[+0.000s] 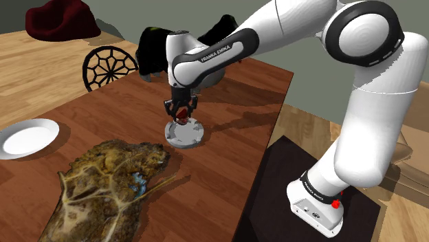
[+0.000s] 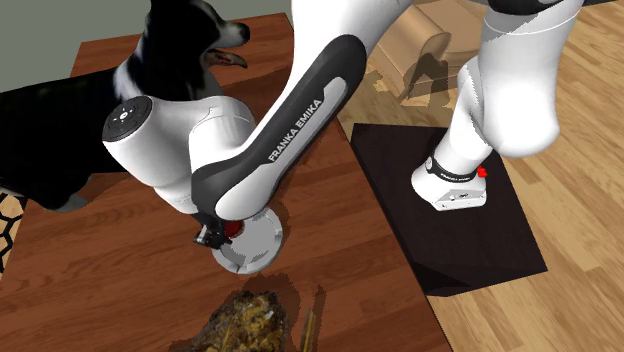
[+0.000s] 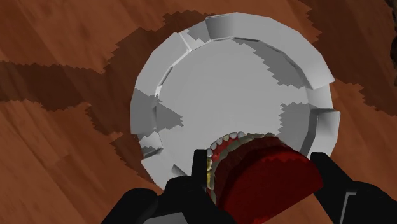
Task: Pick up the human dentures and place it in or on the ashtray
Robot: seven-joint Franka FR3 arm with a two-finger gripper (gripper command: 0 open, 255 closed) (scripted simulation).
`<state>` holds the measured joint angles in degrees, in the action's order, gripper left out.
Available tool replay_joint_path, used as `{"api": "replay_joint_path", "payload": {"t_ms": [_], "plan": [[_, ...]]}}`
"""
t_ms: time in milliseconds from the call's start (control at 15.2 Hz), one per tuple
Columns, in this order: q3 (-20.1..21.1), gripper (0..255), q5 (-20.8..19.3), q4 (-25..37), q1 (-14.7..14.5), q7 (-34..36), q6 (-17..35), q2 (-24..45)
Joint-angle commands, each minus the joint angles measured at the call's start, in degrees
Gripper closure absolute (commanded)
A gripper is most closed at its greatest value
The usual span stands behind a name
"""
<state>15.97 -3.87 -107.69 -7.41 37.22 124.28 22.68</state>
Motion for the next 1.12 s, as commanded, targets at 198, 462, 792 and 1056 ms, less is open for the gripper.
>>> {"api": "replay_joint_path", "payload": {"t_ms": [198,462,792,1056], "plan": [[-0.36,255,-0.67,-1.1,-0.23,0.3,3.15,2.09],[-0.53,255,-0.97,-1.33,-0.36,0.43,4.3,3.04],[-0.53,255,-0.97,-1.33,-0.36,0.43,4.3,3.04],[-0.53,0,-0.97,-1.33,-0.36,0.43,4.3,3.04]]}}
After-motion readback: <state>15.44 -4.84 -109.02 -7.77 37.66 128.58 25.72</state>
